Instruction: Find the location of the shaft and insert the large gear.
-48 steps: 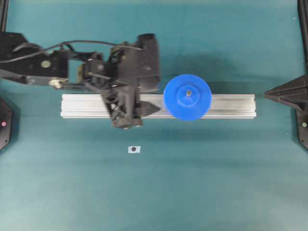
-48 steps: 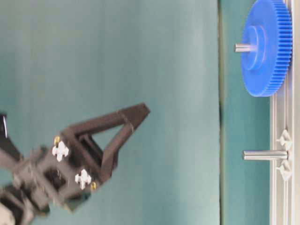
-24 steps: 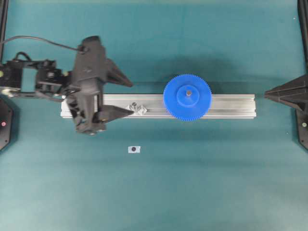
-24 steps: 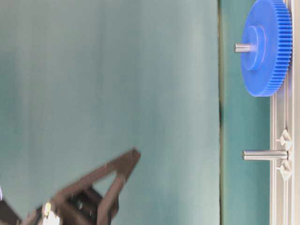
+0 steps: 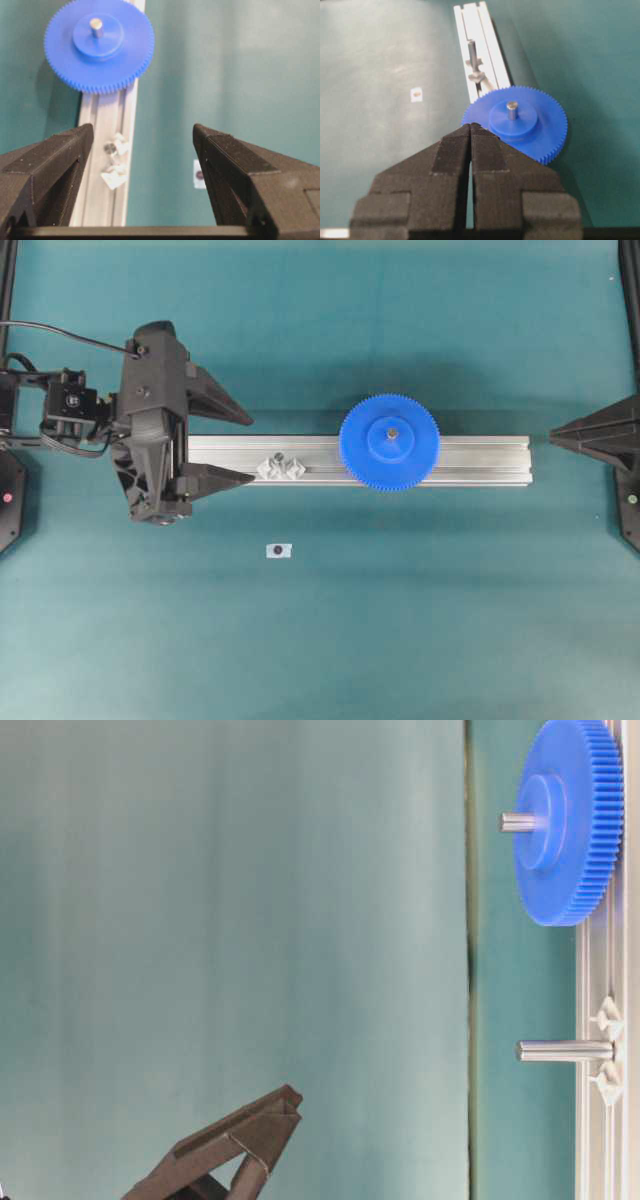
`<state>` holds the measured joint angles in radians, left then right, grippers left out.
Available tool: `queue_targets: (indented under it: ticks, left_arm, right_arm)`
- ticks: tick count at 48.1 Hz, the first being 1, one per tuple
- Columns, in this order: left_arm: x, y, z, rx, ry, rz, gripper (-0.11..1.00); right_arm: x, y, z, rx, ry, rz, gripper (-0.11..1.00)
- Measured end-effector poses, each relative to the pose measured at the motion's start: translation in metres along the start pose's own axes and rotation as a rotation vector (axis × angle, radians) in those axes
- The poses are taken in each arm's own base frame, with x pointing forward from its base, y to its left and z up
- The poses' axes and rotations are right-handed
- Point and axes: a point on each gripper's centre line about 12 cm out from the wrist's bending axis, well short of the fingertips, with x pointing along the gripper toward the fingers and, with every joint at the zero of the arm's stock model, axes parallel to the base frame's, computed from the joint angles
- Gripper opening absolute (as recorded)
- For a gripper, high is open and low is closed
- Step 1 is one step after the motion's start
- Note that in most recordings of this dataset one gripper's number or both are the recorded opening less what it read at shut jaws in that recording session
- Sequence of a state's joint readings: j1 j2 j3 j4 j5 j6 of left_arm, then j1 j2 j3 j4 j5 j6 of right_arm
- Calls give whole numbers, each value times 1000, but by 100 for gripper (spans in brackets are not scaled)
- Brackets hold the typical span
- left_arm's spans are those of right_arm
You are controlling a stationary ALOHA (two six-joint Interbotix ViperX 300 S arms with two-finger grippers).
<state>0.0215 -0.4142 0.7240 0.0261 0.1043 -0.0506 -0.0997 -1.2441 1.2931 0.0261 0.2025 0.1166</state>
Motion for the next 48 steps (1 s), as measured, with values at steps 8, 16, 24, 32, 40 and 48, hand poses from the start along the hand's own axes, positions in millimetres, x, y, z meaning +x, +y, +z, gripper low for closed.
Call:
queue_targets:
  ticks: [8, 16, 24, 32, 40, 48]
  left_arm:
    - [0, -2, -1, -1, -6, -6, 81]
    - [0, -2, -1, 2, -6, -6, 81]
    - [0, -2, -2, 6, -4, -6, 81]
    - [0, -2, -2, 6, -4, -6, 81]
    - [0, -3, -2, 3, -4, -8, 81]
    - [0, -2, -2, 2, -4, -6, 81]
  right_arm:
    - [0, 0, -1, 0, 2, 0, 1]
    - [0, 0, 0, 1, 0, 2, 1]
    - [0, 0, 0, 2, 0, 0, 1]
    - [0, 0, -1, 3, 2, 0, 1]
    - [0, 0, -1, 2, 2, 0, 1]
    - [0, 0, -1, 3, 2, 0, 1]
